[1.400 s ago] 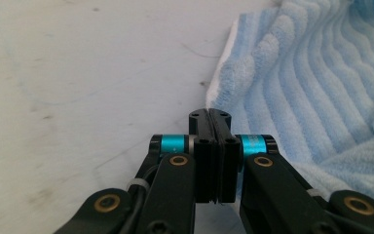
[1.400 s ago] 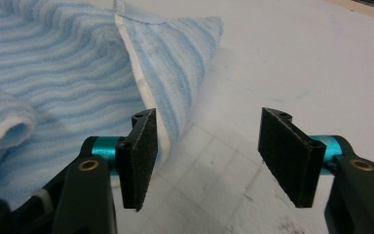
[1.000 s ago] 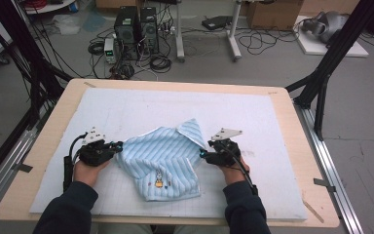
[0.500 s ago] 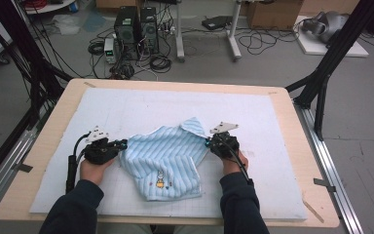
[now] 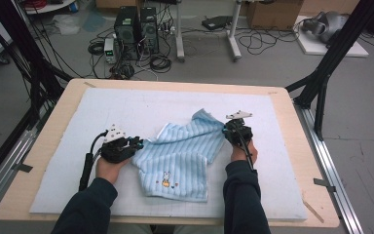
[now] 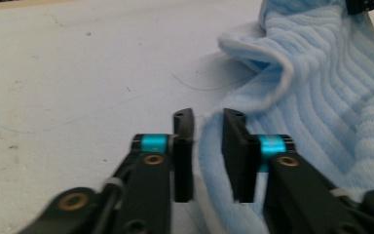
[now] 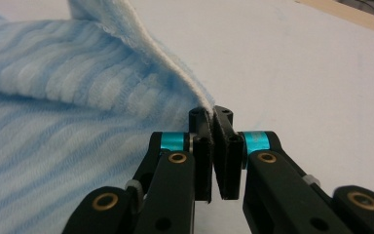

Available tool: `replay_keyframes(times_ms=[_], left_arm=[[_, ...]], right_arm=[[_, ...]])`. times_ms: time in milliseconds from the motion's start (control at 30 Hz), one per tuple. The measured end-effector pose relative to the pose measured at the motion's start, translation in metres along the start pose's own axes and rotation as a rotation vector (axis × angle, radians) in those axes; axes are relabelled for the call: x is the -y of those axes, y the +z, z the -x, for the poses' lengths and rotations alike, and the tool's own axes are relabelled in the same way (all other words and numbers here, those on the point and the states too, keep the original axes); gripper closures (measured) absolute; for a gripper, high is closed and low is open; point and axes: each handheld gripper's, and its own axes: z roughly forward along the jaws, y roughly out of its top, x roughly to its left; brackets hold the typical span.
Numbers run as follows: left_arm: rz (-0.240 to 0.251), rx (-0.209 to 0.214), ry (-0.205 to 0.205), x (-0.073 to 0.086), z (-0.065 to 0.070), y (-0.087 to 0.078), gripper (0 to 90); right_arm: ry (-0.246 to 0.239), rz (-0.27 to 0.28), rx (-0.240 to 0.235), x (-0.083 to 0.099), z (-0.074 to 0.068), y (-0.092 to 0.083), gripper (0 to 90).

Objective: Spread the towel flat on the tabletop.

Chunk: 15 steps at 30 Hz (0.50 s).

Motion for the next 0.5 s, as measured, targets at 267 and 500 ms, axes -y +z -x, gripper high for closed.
replay_keyframes(times_ms=[267,500], left_arm=[[-0.027,0.040,-0.010,-0.001,-0.003,-0.008,47.2],[-0.092,0.092,0.018,0.003,0.005,-0.005,44.6]], right_arm=[[0.052,-0.016,0.051,-0.005,0.020,0.001,86.4],[0.031,0.049,-0.021,-0.006,0.010,-0.012,54.7]])
